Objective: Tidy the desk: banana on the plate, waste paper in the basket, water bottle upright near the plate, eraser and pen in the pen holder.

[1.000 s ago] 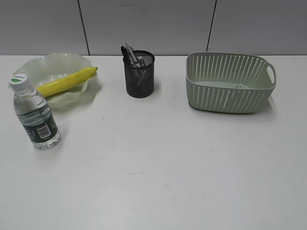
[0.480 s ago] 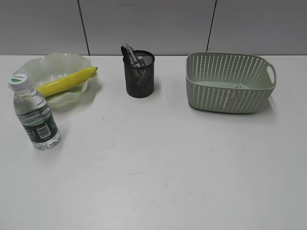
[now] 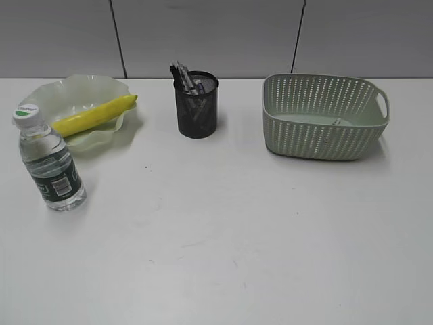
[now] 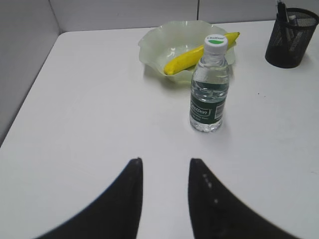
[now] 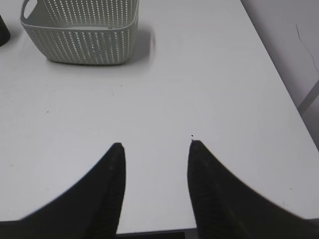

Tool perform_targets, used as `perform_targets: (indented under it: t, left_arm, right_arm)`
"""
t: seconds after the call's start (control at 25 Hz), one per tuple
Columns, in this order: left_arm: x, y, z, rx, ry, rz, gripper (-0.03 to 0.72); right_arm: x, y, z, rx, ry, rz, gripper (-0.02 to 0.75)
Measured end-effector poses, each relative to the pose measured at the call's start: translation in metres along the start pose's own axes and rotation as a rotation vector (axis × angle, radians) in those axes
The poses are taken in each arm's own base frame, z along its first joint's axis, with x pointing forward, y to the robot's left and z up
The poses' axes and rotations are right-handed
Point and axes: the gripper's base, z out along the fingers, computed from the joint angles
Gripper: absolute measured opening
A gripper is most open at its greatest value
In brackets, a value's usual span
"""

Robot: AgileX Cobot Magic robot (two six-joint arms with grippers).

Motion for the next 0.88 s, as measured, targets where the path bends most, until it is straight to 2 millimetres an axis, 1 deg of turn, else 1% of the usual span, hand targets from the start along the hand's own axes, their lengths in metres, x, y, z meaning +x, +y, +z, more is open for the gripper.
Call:
perform_targets:
  t: [0.88]
  left_arm:
    - [0.0000,0.0001,0.0000,-0.001,0.000,0.000,0.237]
  right_arm:
    - [0.0000,0.0000,0.0000,0.000,0.000,0.000,0.339]
